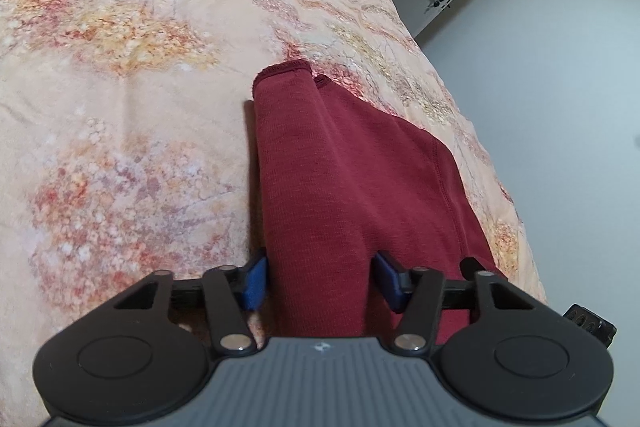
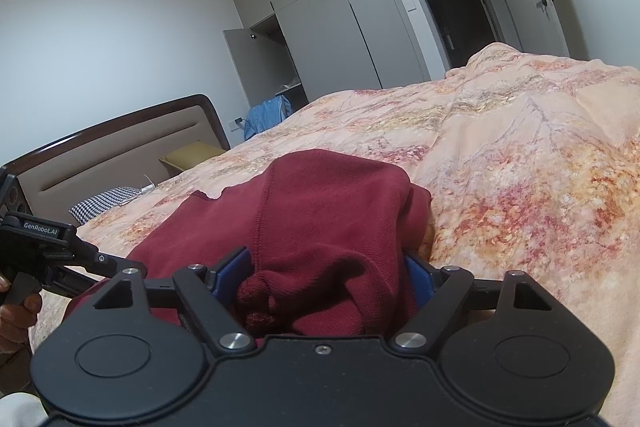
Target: Fold small clothes
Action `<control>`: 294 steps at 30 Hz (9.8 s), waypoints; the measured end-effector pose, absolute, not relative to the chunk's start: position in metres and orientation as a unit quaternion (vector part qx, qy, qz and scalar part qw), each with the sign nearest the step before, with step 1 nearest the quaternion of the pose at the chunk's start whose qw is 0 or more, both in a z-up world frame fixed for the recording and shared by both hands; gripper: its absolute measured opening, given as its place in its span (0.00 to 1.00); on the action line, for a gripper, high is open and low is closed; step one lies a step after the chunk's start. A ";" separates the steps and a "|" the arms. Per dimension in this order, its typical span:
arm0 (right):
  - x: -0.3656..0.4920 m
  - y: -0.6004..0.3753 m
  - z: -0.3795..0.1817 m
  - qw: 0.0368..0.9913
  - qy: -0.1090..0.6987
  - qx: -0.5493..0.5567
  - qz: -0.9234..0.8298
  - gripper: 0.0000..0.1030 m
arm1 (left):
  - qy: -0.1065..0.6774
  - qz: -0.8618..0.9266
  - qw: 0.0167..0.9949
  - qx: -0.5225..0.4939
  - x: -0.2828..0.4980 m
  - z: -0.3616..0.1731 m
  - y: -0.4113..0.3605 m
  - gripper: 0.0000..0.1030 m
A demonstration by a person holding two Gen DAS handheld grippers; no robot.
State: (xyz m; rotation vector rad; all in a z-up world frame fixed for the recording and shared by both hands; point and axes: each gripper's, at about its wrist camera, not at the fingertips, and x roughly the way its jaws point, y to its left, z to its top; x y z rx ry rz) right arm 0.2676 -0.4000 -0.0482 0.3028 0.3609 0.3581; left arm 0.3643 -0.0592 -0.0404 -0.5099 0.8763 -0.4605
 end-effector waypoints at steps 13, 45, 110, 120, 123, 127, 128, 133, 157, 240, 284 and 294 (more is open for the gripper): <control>0.250 -0.366 -0.028 0.973 0.154 0.061 0.161 0.29 | 0.401 -0.215 0.874 -0.171 0.358 -0.015 -0.074 0.38; 0.252 -0.301 0.022 0.972 0.072 0.043 0.219 0.24 | 0.321 -0.190 0.925 -0.079 0.333 0.049 -0.065 0.32; 0.160 -0.250 0.103 0.983 0.061 0.070 0.156 0.99 | 0.177 0.000 0.980 -0.093 0.185 0.119 0.001 1.00; 0.084 -0.235 0.082 0.988 0.038 0.062 0.134 1.00 | 0.157 0.017 0.984 -0.082 0.118 0.104 0.000 1.00; 0.066 -0.232 0.072 0.991 0.023 0.058 0.117 1.00 | 0.154 0.027 0.985 -0.077 0.102 0.094 0.001 1.00; 0.054 -0.229 0.058 0.994 0.011 0.062 0.091 1.00 | 0.145 0.040 0.985 -0.080 0.086 0.081 0.000 1.00; 0.052 -0.228 0.055 0.994 0.011 0.063 0.087 1.00 | 0.142 0.041 0.986 -0.080 0.083 0.078 0.000 1.00; 0.047 -0.223 0.039 0.996 0.016 0.057 0.073 1.00 | 0.145 0.053 0.985 -0.083 0.073 0.059 0.003 1.00; 0.042 -0.209 0.003 0.997 0.028 0.024 0.063 1.00 | 0.157 0.062 0.982 -0.090 0.066 0.013 0.010 1.00; 0.051 -0.215 -0.006 0.996 0.053 0.042 0.054 1.00 | 0.167 0.061 0.980 -0.091 0.066 0.008 0.010 1.00; 0.051 -0.213 -0.007 0.996 0.051 0.040 0.056 1.00 | 0.161 0.087 0.983 -0.033 0.061 0.012 -0.004 1.00; 0.051 -0.213 -0.007 0.996 0.051 0.040 0.056 1.00 | 0.162 0.090 0.982 -0.031 0.062 0.012 -0.002 1.00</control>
